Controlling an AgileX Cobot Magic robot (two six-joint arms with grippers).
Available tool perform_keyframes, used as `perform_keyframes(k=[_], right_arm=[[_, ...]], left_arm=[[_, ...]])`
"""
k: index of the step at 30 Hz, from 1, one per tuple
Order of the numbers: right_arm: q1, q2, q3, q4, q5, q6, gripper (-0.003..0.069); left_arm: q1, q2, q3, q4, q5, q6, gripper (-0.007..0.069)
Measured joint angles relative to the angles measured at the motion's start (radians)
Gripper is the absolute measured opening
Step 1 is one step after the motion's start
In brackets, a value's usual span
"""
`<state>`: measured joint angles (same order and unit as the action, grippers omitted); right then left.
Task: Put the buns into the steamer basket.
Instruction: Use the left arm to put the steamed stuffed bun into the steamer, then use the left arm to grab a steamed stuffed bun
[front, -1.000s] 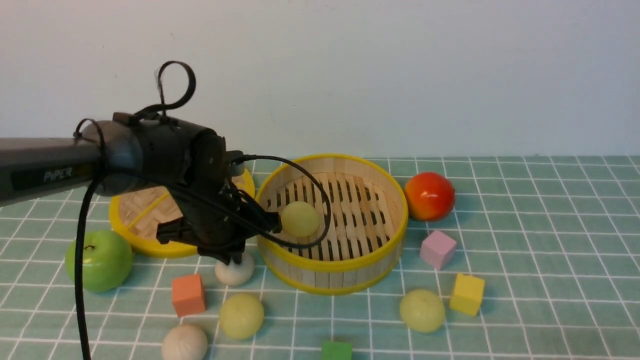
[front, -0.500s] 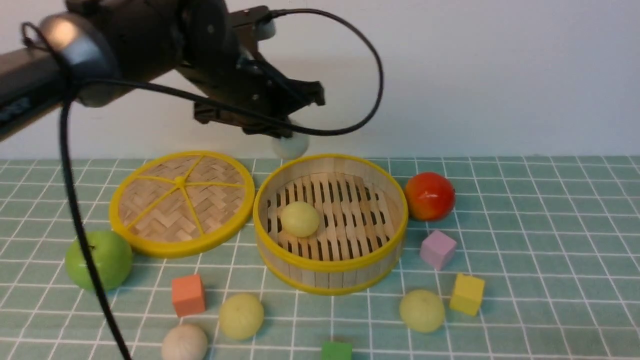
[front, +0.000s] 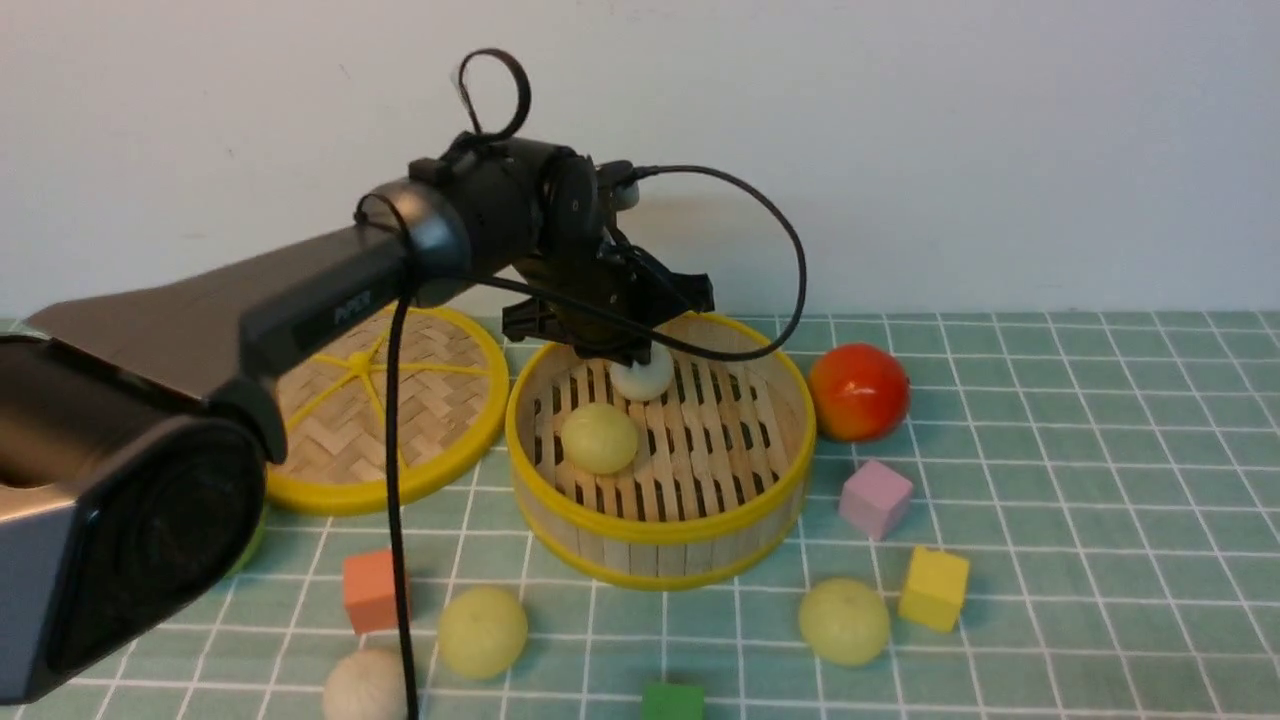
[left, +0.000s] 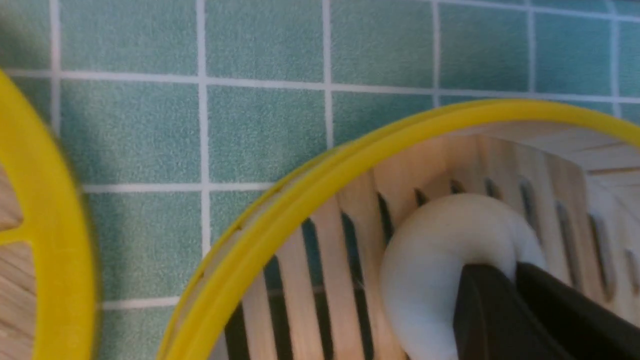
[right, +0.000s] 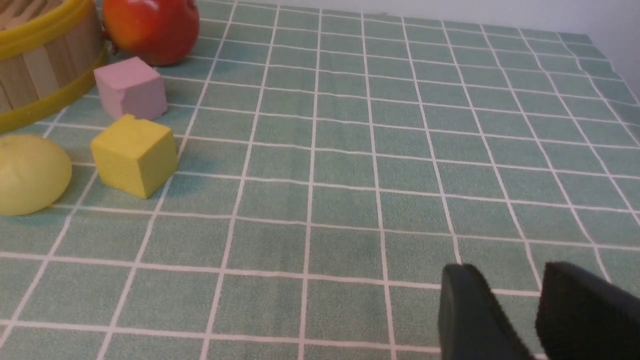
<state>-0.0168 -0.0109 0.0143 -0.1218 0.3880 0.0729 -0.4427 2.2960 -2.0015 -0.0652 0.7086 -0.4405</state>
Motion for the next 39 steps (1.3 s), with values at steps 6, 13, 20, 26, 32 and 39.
perform_keyframes(k=[6, 13, 20, 26, 32, 39], right_arm=[[0.000, 0.000, 0.000, 0.000, 0.000, 0.000, 0.0238], [0.000, 0.000, 0.000, 0.000, 0.000, 0.000, 0.0238], [0.000, 0.000, 0.000, 0.000, 0.000, 0.000, 0.0238], [0.000, 0.000, 0.000, 0.000, 0.000, 0.000, 0.0238], [0.000, 0.000, 0.000, 0.000, 0.000, 0.000, 0.0238], [0.000, 0.000, 0.000, 0.000, 0.000, 0.000, 0.0238]], left_arm=[[0.003, -0.093, -0.003, 0.043, 0.150, 0.007, 0.0237], [0.028, -0.379, -0.008, 0.058, 0.358, 0.072, 0.0331], [0.030, -0.663, 0.256, 0.065, 0.470, 0.027, 0.0277], [0.030, -0.789, 0.709, 0.055, 0.293, 0.002, 0.0228], [0.030, -0.780, 1.021, 0.088, 0.117, -0.058, 0.0224], [0.030, -0.699, 1.073, 0.124, 0.020, -0.097, 0.0228]])
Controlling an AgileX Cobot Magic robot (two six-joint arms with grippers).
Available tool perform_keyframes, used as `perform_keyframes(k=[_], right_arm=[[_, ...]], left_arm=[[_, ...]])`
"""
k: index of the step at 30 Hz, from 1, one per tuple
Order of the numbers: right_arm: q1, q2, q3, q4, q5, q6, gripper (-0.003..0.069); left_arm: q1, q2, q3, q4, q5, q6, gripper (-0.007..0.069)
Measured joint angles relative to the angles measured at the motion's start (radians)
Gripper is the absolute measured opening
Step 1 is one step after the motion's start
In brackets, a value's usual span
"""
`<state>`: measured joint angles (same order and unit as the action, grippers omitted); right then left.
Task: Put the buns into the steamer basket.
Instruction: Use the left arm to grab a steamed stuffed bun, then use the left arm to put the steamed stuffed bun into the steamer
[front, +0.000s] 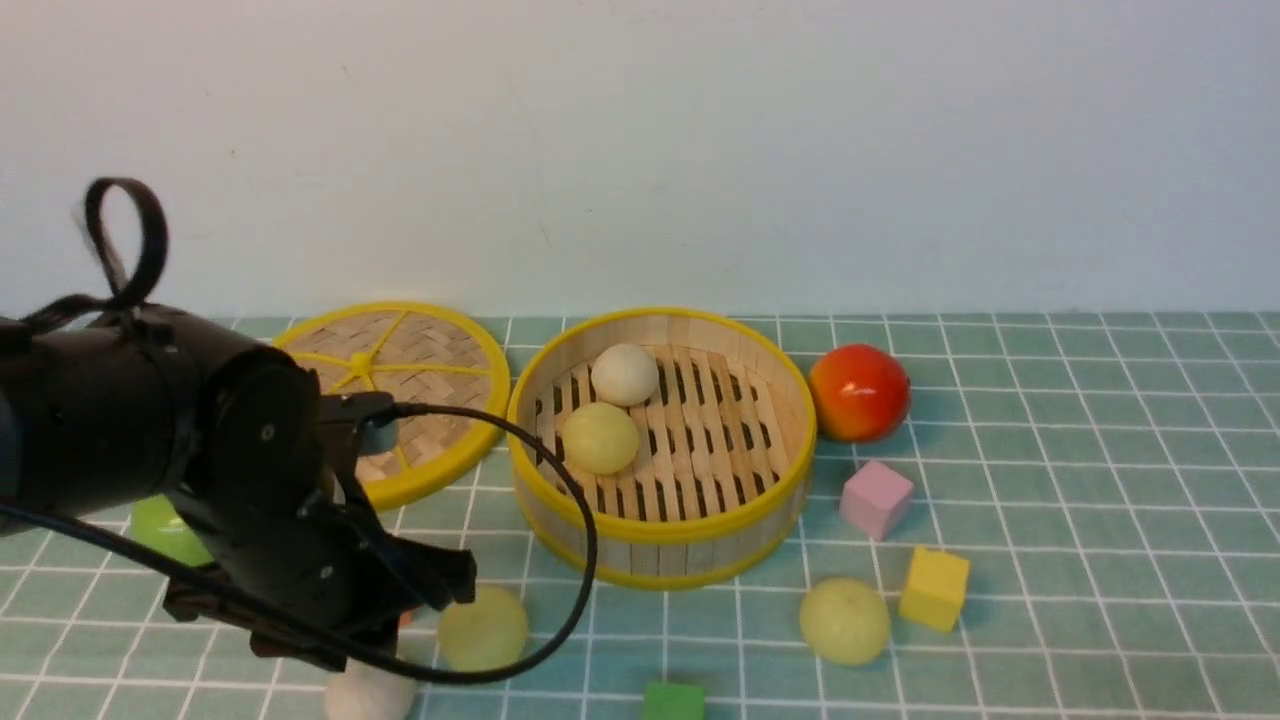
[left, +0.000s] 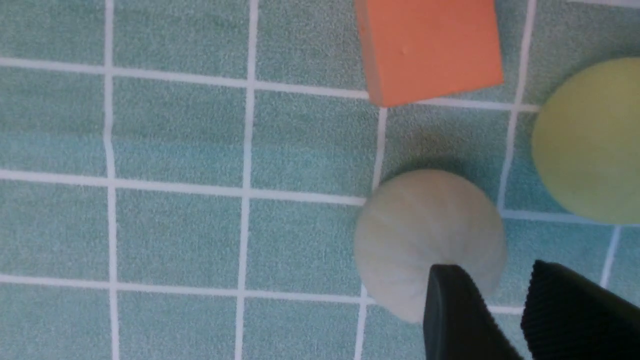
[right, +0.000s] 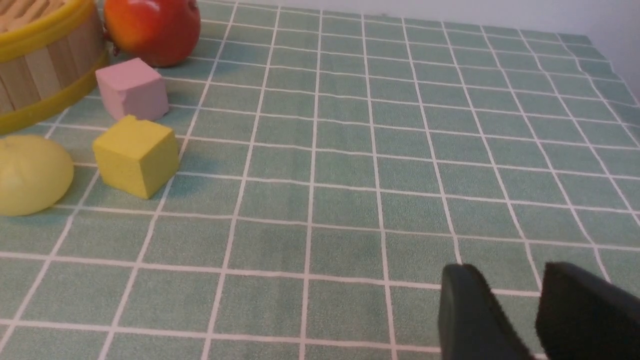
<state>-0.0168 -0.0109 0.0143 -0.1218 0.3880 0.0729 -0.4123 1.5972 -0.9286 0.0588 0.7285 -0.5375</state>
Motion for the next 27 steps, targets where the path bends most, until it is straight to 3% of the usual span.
perform_keyframes(k=[12, 16, 19, 21, 27], right_arm=[[0.000, 0.000, 0.000, 0.000, 0.000, 0.000, 0.0239], [0.000, 0.000, 0.000, 0.000, 0.000, 0.000, 0.0239], [0.000, 0.000, 0.000, 0.000, 0.000, 0.000, 0.0239], [0.000, 0.000, 0.000, 0.000, 0.000, 0.000, 0.0239], [0.000, 0.000, 0.000, 0.000, 0.000, 0.000, 0.0239]], left_arm=[[0.000, 0.117, 0.000, 0.050, -0.070, -0.056, 0.0235], [0.000, 0.117, -0.001, 0.049, -0.062, -0.056, 0.0179], [0.000, 0.108, -0.006, 0.047, -0.031, -0.056, 0.0030], [0.000, 0.088, -0.006, 0.046, -0.016, -0.056, -0.0003], [0.000, -0.031, -0.006, 0.043, 0.024, -0.055, -0.0007]])
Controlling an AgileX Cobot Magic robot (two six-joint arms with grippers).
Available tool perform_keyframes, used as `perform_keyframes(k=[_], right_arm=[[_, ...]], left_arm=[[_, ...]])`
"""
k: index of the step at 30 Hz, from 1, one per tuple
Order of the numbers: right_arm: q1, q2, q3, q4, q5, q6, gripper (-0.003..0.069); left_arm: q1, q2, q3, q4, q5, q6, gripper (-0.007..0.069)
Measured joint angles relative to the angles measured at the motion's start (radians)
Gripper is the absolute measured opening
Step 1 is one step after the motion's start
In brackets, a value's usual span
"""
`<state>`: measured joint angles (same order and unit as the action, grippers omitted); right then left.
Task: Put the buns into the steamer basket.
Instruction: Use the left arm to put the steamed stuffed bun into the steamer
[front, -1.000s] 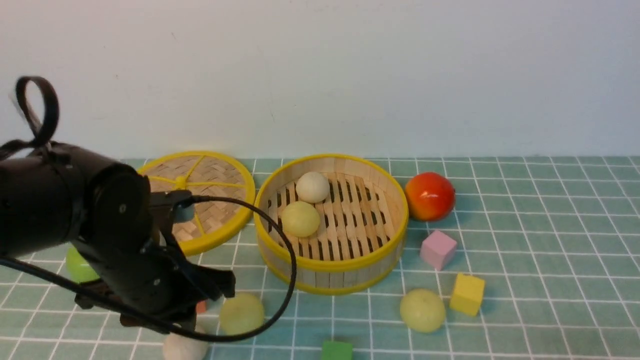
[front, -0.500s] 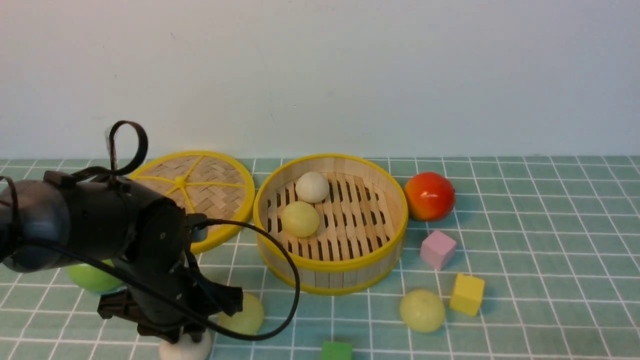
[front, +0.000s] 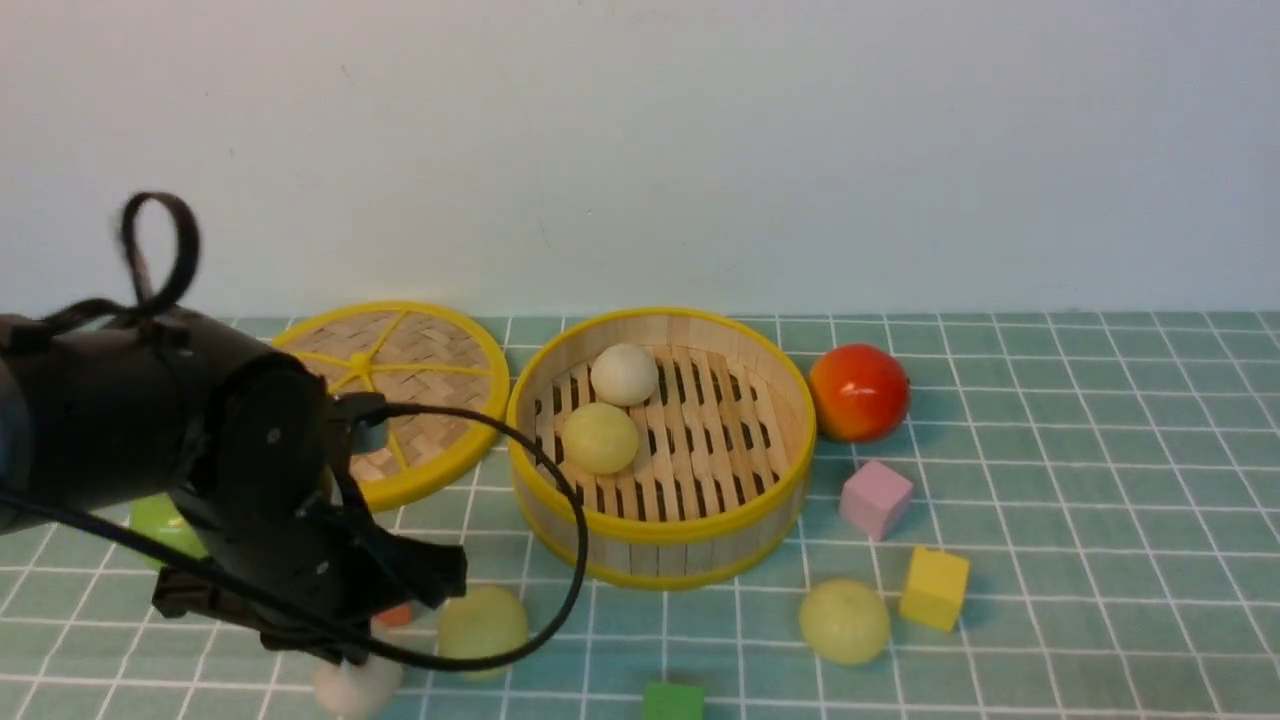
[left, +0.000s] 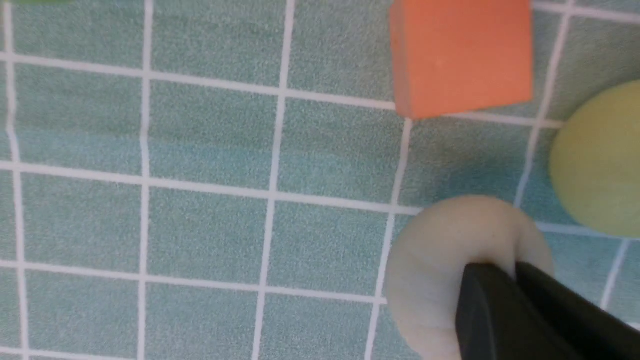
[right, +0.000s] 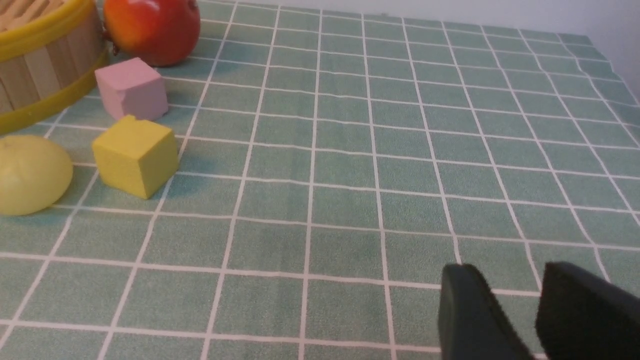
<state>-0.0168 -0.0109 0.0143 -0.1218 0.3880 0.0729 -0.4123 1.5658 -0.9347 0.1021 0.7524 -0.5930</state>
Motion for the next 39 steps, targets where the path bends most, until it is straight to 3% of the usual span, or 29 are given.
perform_keyframes(k=[9, 29, 34, 39], right_arm=[[0.000, 0.000, 0.000, 0.000, 0.000, 0.000, 0.0239], [0.000, 0.000, 0.000, 0.000, 0.000, 0.000, 0.0239], [0.000, 0.000, 0.000, 0.000, 0.000, 0.000, 0.0239], [0.000, 0.000, 0.000, 0.000, 0.000, 0.000, 0.0239]], left_arm=[[0.000, -0.171, 0.000, 0.000, 0.038, 0.006, -0.0007], [0.000, -0.177, -0.005, -0.006, 0.055, 0.040, -0.0007], [0.000, -0.170, -0.119, -0.048, 0.089, 0.100, -0.0007], [0.000, -0.061, -0.367, -0.162, 0.113, 0.224, -0.0007]])
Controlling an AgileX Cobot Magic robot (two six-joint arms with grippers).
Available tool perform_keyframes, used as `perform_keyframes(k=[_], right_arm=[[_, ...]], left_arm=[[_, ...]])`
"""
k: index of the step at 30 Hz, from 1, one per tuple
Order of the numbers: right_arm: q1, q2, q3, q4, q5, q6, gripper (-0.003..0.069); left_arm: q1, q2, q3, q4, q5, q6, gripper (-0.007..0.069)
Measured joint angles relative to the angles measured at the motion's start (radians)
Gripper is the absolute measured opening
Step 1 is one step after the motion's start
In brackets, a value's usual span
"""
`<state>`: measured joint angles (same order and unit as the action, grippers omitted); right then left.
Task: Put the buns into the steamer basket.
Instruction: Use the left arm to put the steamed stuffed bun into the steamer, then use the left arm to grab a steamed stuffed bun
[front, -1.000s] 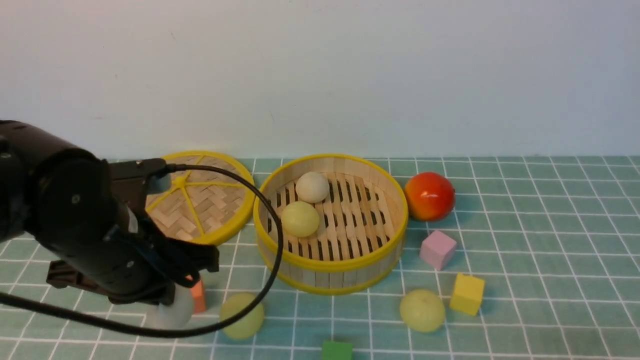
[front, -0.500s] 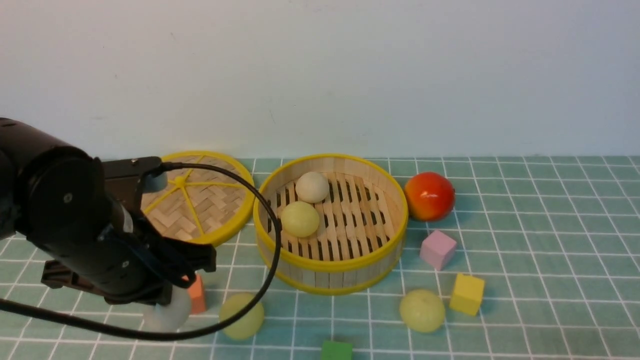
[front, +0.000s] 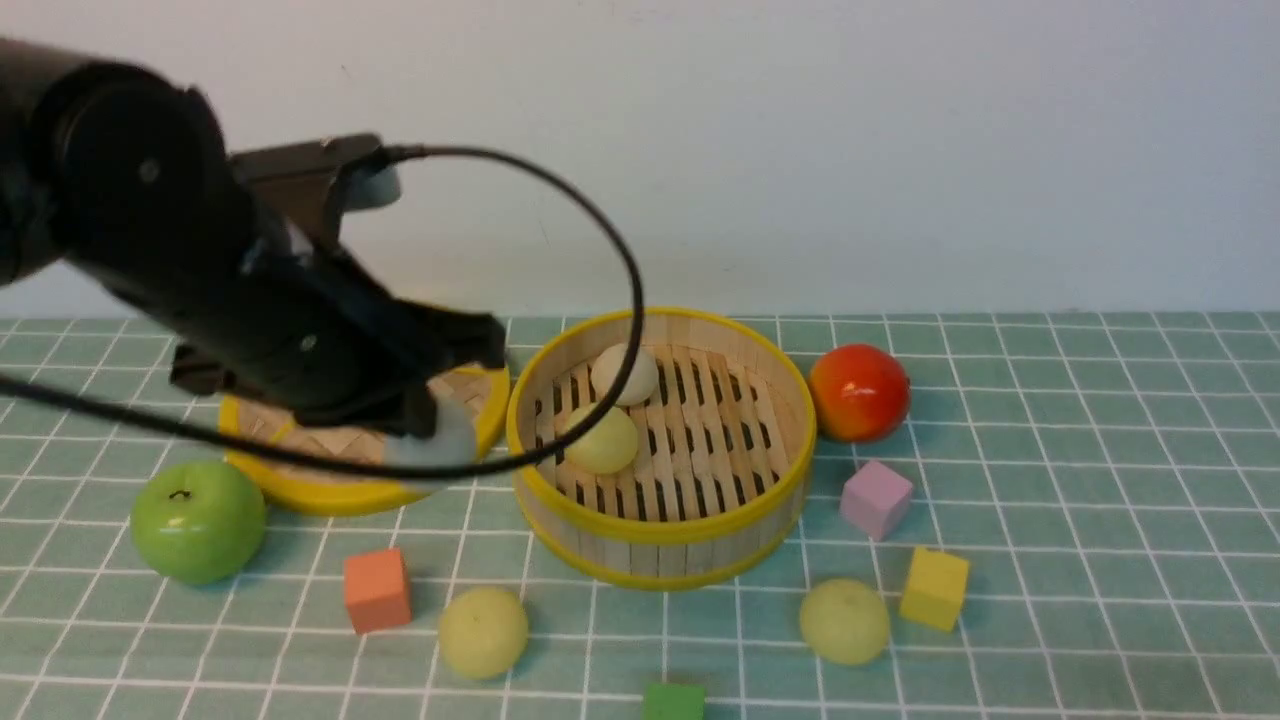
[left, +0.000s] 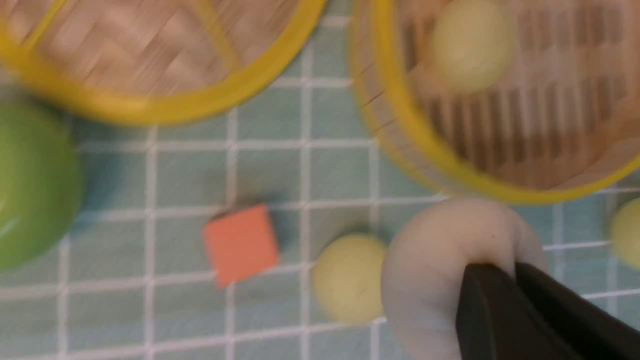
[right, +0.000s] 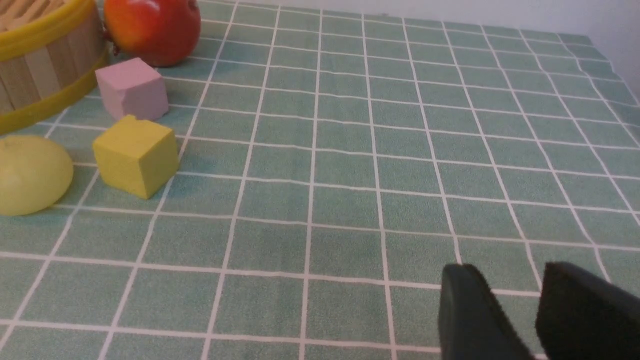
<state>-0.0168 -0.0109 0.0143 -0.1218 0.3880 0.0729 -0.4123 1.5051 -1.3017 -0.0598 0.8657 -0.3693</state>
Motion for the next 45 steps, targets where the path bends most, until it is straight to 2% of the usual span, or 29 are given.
perform_keyframes(k=[8, 15, 19, 24, 27, 28, 29, 32, 36, 37, 38, 40, 45], right_arm=[[0.000, 0.000, 0.000, 0.000, 0.000, 0.000, 0.0239], [0.000, 0.000, 0.000, 0.000, 0.000, 0.000, 0.0239], [0.000, 0.000, 0.000, 0.000, 0.000, 0.000, 0.0239], [0.000, 0.000, 0.000, 0.000, 0.000, 0.000, 0.0239], [0.000, 0.000, 0.000, 0.000, 0.000, 0.000, 0.0239], [0.000, 0.000, 0.000, 0.000, 0.000, 0.000, 0.0239], [0.000, 0.000, 0.000, 0.000, 0.000, 0.000, 0.0239], [0.000, 0.000, 0.000, 0.000, 0.000, 0.000, 0.0239], [0.000, 0.000, 0.000, 0.000, 0.000, 0.000, 0.0239], [0.000, 0.000, 0.000, 0.000, 0.000, 0.000, 0.0239], [0.000, 0.000, 0.000, 0.000, 0.000, 0.000, 0.0239], [0.000, 0.000, 0.000, 0.000, 0.000, 0.000, 0.0239], [0.000, 0.000, 0.000, 0.000, 0.000, 0.000, 0.0239]], left_arm=[[-0.005, 0.346, -0.431, -0.187, 0.100, 0.170, -0.0007], [-0.053, 0.686, -0.772, -0.212, 0.082, 0.188, -0.0004], [-0.064, 0.829, -0.873, -0.220, 0.031, 0.188, -0.0001], [-0.063, 0.901, -0.898, -0.215, -0.043, 0.183, 0.0015], [-0.063, 0.917, -0.902, -0.201, -0.070, 0.144, 0.0078], [-0.063, 0.917, -0.902, -0.201, -0.070, 0.144, 0.0078], [-0.063, 0.917, -0.906, -0.190, -0.068, 0.125, 0.0138], [-0.063, 0.916, -0.914, -0.186, -0.038, 0.116, 0.0255], [-0.061, 0.866, -0.914, -0.176, 0.063, 0.113, 0.0428], [-0.061, 0.866, -0.914, -0.176, 0.063, 0.113, 0.0428], [-0.058, 0.834, -0.914, -0.163, 0.102, 0.118, 0.0473], [-0.044, 0.760, -0.914, -0.140, 0.173, 0.126, 0.0507], [0.001, 0.609, -0.909, -0.068, 0.349, 0.103, 0.0514]])
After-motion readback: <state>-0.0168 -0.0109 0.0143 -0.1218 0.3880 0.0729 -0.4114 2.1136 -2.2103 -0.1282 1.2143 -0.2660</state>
